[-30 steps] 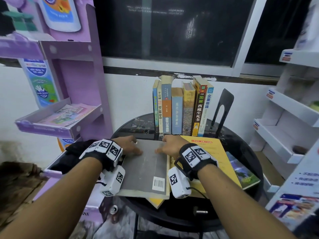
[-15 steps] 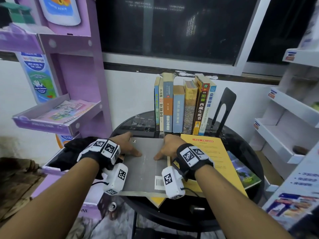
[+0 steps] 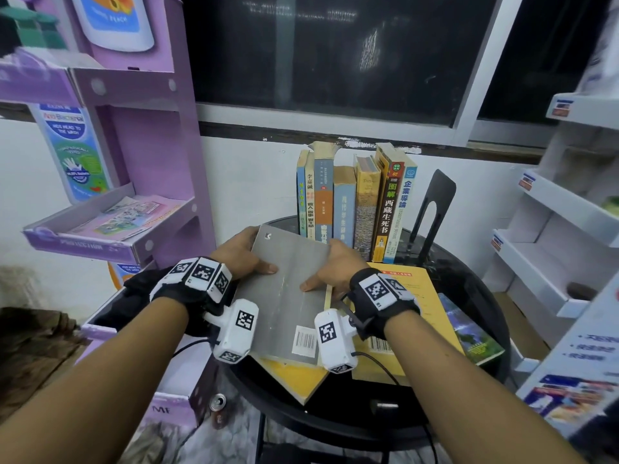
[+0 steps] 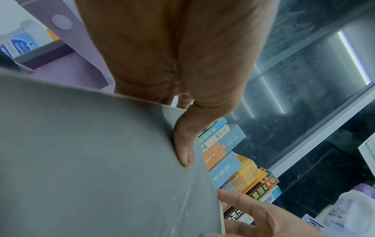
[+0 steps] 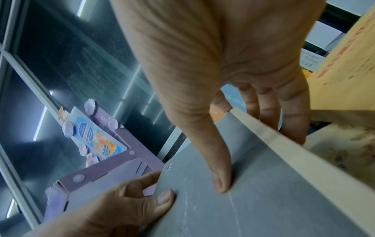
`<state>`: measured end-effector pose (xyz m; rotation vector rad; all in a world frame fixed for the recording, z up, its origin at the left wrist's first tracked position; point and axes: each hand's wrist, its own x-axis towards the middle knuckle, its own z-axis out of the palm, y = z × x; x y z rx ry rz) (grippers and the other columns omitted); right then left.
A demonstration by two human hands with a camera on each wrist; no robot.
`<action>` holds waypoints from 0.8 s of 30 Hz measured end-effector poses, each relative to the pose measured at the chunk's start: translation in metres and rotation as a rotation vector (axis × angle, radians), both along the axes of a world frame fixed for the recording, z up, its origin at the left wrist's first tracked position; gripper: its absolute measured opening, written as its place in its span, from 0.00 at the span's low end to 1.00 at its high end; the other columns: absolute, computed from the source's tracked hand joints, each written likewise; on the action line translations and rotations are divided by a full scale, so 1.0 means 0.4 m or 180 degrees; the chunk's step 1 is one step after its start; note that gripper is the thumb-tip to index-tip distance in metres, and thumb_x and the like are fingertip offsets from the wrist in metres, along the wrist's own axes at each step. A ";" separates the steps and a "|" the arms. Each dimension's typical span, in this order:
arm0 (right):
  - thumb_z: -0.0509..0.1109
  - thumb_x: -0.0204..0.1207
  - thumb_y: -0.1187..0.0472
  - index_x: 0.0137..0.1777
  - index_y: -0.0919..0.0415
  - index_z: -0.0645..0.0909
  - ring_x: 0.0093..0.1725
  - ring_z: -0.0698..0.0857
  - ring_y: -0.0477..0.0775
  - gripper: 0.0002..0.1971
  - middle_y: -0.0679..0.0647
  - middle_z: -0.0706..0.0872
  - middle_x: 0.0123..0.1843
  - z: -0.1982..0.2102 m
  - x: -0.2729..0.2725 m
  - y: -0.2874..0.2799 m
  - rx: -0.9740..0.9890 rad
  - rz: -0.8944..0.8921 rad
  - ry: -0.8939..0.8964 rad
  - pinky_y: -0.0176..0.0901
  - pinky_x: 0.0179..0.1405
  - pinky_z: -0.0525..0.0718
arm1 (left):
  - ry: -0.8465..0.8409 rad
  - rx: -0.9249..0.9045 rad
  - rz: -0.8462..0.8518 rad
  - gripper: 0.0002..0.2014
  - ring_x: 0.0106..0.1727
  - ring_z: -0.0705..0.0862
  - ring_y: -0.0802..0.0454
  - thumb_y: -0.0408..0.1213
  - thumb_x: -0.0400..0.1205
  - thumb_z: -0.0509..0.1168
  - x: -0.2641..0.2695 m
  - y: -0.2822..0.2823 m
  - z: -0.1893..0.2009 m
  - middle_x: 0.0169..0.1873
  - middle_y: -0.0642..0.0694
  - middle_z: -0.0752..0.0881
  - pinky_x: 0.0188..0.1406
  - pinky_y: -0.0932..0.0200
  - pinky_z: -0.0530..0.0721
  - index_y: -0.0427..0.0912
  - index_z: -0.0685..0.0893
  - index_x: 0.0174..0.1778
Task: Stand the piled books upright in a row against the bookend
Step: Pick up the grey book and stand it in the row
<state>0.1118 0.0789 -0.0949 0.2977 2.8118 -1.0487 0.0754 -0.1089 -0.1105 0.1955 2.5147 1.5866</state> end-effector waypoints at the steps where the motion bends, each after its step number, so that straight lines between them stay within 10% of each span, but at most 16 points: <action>1: 0.89 0.52 0.56 0.71 0.57 0.68 0.64 0.79 0.61 0.47 0.57 0.78 0.66 0.005 -0.001 0.007 -0.0077 -0.0001 0.0058 0.58 0.60 0.85 | 0.0033 0.0059 -0.0007 0.40 0.63 0.82 0.41 0.20 0.68 0.75 -0.003 0.003 0.004 0.62 0.41 0.82 0.65 0.42 0.80 0.43 0.68 0.75; 6: 0.86 0.58 0.61 0.70 0.52 0.65 0.60 0.80 0.57 0.43 0.53 0.79 0.59 0.045 0.006 0.042 -0.0633 0.0071 0.0450 0.50 0.52 0.83 | 0.0234 0.0269 -0.0052 0.41 0.57 0.84 0.37 0.20 0.72 0.73 -0.007 0.022 0.029 0.56 0.39 0.84 0.62 0.38 0.82 0.49 0.64 0.78; 14: 0.77 0.73 0.63 0.63 0.51 0.72 0.47 0.90 0.62 0.22 0.57 0.81 0.59 0.155 0.039 0.113 -0.1101 0.0630 0.0612 0.64 0.34 0.90 | 0.0348 0.0793 -0.0401 0.40 0.56 0.85 0.37 0.16 0.76 0.65 0.012 0.042 0.078 0.53 0.40 0.85 0.56 0.41 0.85 0.56 0.65 0.78; 24: 0.75 0.74 0.64 0.73 0.47 0.75 0.42 0.91 0.58 0.28 0.50 0.82 0.58 0.206 0.088 0.182 -0.0720 0.0851 0.1192 0.63 0.29 0.89 | 0.0717 0.0776 -0.0604 0.42 0.59 0.83 0.39 0.17 0.73 0.69 0.008 0.158 0.131 0.60 0.37 0.82 0.57 0.39 0.85 0.61 0.65 0.74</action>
